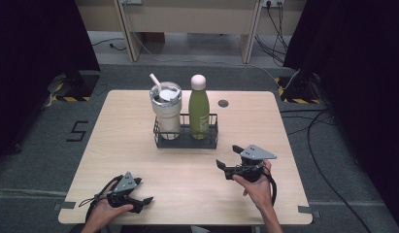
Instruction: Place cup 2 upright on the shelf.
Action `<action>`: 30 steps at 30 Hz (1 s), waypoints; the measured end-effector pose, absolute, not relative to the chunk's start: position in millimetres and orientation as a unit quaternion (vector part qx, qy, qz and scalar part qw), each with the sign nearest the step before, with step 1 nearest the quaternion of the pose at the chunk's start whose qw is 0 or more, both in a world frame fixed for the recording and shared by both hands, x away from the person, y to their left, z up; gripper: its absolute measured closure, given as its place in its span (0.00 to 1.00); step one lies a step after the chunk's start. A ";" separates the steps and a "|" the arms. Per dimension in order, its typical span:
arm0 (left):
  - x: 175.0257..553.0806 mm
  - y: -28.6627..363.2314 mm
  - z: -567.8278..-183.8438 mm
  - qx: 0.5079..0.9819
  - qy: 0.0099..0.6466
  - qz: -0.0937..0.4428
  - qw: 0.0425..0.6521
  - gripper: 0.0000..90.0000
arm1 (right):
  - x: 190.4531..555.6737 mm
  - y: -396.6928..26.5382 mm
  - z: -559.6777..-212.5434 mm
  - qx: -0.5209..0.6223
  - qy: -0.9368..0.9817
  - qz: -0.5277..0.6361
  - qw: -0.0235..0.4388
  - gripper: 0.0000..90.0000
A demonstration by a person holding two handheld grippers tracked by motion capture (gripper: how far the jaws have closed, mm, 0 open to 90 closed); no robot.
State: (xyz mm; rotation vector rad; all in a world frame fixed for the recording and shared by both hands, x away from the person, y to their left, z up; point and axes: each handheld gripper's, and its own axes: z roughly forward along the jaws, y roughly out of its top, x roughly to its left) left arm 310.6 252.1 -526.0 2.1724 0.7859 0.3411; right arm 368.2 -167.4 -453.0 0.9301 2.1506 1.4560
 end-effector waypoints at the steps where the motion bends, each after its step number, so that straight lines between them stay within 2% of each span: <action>1: 310.6 252.1 -526.0 0.856 0.309 0.134 0.392 0.16 | 367.2 -168.1 -454.0 0.332 0.766 0.517 0.189 0.17; 30: 310.6 252.1 -526.0 0.856 0.310 0.134 0.392 0.16 | 338.1 -189.9 -486.6 0.351 0.774 0.496 0.180 0.17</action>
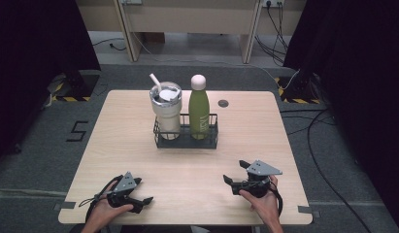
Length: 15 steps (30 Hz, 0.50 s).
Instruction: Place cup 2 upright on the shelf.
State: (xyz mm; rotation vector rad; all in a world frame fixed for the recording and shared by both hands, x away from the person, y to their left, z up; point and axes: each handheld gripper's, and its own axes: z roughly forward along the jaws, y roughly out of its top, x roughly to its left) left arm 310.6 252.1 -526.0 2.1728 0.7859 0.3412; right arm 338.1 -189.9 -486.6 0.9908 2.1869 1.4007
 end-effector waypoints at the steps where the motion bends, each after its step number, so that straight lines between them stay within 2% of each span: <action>1: 310.6 252.1 -526.0 0.856 0.310 0.134 0.392 0.16 | 337.4 -190.2 -486.9 0.351 0.773 0.498 0.177 0.17; 15: 310.5 252.2 -525.9 0.856 0.309 0.134 0.391 0.16 | 324.6 -198.7 -502.7 0.366 0.776 0.488 0.161 0.17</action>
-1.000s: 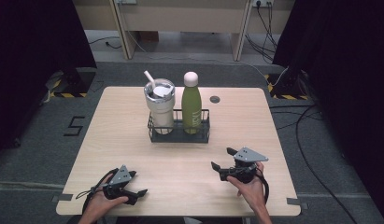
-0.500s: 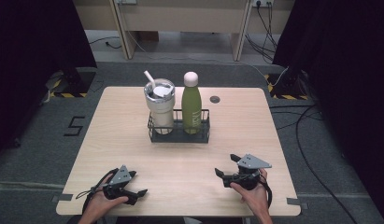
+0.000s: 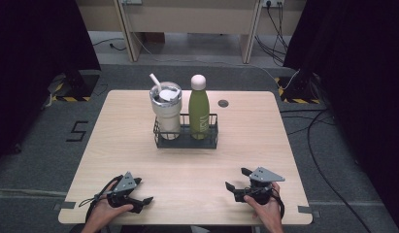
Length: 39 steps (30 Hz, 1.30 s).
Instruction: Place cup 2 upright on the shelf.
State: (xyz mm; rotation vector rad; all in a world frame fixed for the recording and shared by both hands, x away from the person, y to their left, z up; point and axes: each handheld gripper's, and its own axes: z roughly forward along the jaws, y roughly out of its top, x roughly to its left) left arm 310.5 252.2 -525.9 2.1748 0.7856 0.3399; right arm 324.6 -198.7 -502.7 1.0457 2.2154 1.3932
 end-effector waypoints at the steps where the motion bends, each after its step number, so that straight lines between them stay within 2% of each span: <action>1: 310.5 252.1 -525.9 0.856 0.309 0.134 0.391 0.16 | 323.8 -199.4 -503.3 0.366 0.777 0.487 0.161 0.17; 19: 310.5 252.1 -526.0 0.856 0.310 0.134 0.392 0.16 | 309.6 -213.7 -515.5 0.392 0.782 0.454 0.169 0.17; 34: 310.5 252.3 -525.8 0.856 0.309 0.134 0.391 0.16 | 305.8 -208.0 -518.8 0.396 0.822 0.375 0.165 0.18; 39: 310.4 252.3 -525.8 0.856 0.309 0.134 0.391 0.16 | 304.8 -203.1 -520.8 0.401 0.828 0.350 0.176 0.09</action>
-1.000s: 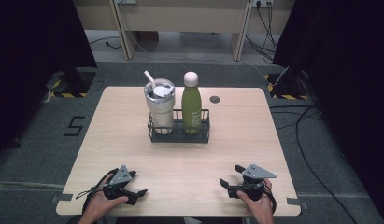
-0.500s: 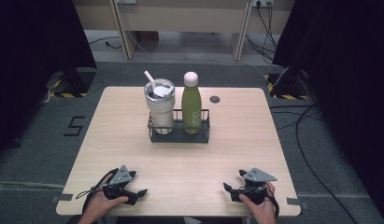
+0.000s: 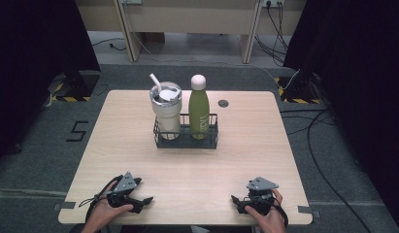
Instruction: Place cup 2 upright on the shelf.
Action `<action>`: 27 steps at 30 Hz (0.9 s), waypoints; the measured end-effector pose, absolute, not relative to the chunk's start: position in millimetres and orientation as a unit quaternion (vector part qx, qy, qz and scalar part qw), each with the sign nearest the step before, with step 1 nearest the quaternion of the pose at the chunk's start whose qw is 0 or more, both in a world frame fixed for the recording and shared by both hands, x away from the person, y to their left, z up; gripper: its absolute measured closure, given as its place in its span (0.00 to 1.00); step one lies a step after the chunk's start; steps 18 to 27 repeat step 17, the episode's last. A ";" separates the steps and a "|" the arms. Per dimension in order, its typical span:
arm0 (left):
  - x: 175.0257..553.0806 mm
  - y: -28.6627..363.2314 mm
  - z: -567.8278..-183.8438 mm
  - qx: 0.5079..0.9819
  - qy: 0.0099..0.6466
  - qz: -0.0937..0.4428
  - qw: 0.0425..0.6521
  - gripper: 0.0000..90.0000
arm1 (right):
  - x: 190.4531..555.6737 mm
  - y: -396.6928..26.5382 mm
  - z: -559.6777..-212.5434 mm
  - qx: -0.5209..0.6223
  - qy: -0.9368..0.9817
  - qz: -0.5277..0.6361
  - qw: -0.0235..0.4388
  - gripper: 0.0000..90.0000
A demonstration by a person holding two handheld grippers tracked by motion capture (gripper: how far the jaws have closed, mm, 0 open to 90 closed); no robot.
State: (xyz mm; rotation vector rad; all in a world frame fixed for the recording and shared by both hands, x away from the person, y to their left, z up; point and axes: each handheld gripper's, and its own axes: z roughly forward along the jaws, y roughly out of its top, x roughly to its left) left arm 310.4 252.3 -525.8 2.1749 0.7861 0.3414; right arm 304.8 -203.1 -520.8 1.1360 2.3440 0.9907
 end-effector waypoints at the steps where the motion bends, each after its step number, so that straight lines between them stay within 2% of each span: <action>1: 310.4 252.2 -525.9 0.856 0.310 0.135 0.391 0.16 | 304.7 -202.5 -521.4 0.403 0.829 0.347 0.174 0.03; 2: 310.5 252.3 -525.8 0.856 0.309 0.135 0.391 0.16 | 304.5 -201.6 -522.4 0.408 0.830 0.340 0.172 0.00; 27: 310.5 252.3 -525.8 0.856 0.309 0.134 0.391 0.16 | 303.5 -201.8 -523.3 0.406 0.828 0.345 0.174 0.00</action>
